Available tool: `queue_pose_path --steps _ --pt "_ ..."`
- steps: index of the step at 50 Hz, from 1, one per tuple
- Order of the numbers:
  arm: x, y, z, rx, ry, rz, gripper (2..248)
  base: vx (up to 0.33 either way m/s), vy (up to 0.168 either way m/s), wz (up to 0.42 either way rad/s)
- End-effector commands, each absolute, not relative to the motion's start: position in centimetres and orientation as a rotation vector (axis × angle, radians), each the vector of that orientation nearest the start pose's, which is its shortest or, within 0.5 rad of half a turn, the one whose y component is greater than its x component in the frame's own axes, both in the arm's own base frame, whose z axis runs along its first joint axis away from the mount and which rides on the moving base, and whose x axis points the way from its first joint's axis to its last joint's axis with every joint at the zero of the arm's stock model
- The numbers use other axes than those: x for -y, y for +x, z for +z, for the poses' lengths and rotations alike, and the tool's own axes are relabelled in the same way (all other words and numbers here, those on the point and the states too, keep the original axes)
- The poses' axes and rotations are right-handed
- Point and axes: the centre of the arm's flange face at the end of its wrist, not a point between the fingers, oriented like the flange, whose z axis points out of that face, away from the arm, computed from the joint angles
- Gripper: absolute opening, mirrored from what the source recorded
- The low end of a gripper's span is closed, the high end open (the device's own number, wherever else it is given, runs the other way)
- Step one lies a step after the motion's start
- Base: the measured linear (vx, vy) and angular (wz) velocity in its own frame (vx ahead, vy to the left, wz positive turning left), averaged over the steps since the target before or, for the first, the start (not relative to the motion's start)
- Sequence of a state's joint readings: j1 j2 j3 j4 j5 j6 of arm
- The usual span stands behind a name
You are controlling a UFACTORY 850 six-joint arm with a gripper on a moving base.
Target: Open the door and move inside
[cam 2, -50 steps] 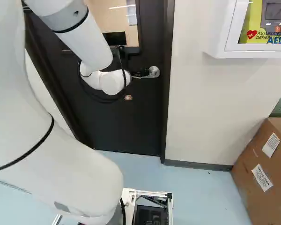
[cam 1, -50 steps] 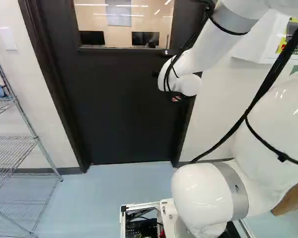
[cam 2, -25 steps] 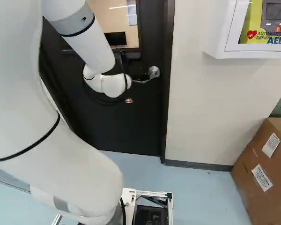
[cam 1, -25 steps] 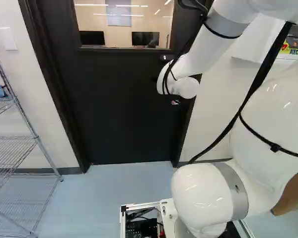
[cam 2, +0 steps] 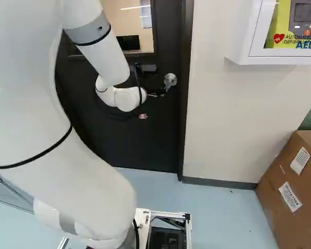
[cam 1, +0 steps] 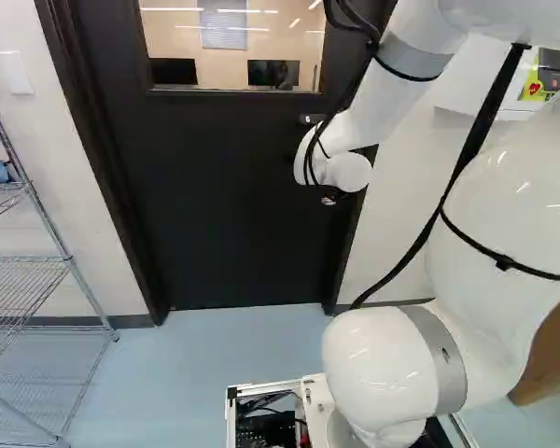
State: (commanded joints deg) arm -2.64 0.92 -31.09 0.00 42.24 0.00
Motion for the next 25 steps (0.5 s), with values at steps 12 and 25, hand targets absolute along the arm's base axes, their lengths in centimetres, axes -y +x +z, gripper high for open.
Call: queue_pose_path --steps 12,25 --pt "2.0 43.5 43.5 -0.059 -2.554 -1.876 247 0.0 0.0 0.0" --pt "2.1 43.6 42.9 -0.071 -2.568 -1.856 247 0.0 0.0 0.0"
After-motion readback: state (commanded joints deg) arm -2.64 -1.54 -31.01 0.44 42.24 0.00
